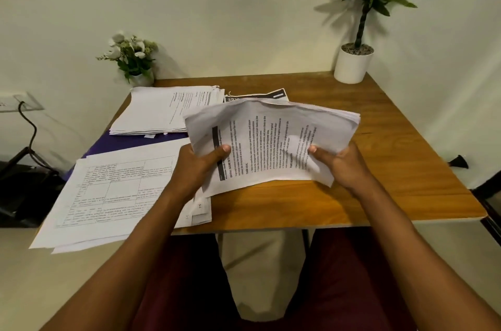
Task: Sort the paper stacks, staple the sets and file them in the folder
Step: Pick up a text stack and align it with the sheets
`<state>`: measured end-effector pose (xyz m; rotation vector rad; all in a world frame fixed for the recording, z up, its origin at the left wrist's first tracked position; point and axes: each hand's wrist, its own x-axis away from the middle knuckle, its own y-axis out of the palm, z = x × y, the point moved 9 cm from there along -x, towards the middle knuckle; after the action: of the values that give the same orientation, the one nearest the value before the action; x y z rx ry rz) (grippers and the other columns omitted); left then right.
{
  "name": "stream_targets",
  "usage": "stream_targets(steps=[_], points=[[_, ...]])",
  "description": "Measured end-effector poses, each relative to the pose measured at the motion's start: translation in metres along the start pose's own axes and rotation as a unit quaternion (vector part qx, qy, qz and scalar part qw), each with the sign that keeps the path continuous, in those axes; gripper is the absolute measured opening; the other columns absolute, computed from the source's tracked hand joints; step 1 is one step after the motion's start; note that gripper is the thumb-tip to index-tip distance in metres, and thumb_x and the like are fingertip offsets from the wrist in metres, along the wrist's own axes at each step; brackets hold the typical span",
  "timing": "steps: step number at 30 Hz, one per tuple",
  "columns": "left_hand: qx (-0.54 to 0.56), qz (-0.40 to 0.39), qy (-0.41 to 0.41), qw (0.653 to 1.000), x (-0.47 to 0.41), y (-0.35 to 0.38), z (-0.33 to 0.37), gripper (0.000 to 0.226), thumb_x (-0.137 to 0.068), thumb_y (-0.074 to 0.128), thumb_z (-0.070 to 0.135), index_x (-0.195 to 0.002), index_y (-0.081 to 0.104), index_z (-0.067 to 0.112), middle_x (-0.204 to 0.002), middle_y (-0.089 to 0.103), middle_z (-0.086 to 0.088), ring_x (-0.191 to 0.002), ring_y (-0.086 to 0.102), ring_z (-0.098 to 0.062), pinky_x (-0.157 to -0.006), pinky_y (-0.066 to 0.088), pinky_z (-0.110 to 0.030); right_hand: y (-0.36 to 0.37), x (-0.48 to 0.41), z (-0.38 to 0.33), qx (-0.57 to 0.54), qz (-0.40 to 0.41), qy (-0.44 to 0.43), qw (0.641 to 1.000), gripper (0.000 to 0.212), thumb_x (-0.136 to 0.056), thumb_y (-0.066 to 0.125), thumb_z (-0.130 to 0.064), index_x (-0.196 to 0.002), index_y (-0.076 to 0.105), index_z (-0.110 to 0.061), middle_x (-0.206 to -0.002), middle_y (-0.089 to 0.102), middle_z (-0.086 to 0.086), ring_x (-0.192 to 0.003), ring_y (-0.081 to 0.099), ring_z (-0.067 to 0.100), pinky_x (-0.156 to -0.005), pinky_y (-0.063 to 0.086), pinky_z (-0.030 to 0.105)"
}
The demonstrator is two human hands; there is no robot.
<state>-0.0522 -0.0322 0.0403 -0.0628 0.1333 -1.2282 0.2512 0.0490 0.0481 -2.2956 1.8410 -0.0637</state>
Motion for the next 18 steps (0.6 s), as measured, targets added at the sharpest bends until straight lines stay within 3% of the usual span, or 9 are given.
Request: stream_targets(steps=[5, 10, 18], points=[[0.006, 0.006, 0.008, 1.000, -0.002, -0.005, 0.001, 0.025, -0.085, 0.078, 0.025, -0.106, 0.067, 0.019, -0.103, 0.078, 0.003, -0.095, 0.076, -0.022, -0.087, 0.060, -0.050, -0.006, -0.001, -0.005, -0.008, -0.001, -0.003, 1.000, 0.020, -0.091, 0.074, -0.017, -0.097, 0.069, -0.034, -0.090, 0.074, -0.028, -0.090, 0.072, -0.001, -0.076, 0.058, 0.022], [-0.015, -0.011, 0.002, 1.000, 0.001, 0.000, -0.006, 0.041, -0.082, 0.081, 0.032, -0.115, 0.068, 0.012, -0.107, 0.078, -0.004, -0.097, 0.076, -0.023, -0.091, 0.059, -0.053, 0.000, 0.004, 0.001, 0.002, -0.013, 0.005, 1.000, 0.023, -0.093, 0.070, -0.014, -0.101, 0.065, -0.035, -0.091, 0.071, -0.027, -0.083, 0.069, -0.010, -0.064, 0.053, 0.010], [0.029, -0.011, -0.007, 0.999, 0.007, 0.005, -0.018, 0.054, -0.080, 0.084, 0.033, -0.126, 0.064, 0.013, -0.116, 0.075, -0.002, -0.106, 0.073, -0.022, -0.094, 0.058, -0.051, 0.003, 0.010, 0.016, 0.001, -0.013, 0.020, 1.000, 0.020, -0.095, 0.069, -0.016, -0.102, 0.064, -0.034, -0.096, 0.071, -0.024, -0.087, 0.068, -0.011, -0.070, 0.054, 0.013]])
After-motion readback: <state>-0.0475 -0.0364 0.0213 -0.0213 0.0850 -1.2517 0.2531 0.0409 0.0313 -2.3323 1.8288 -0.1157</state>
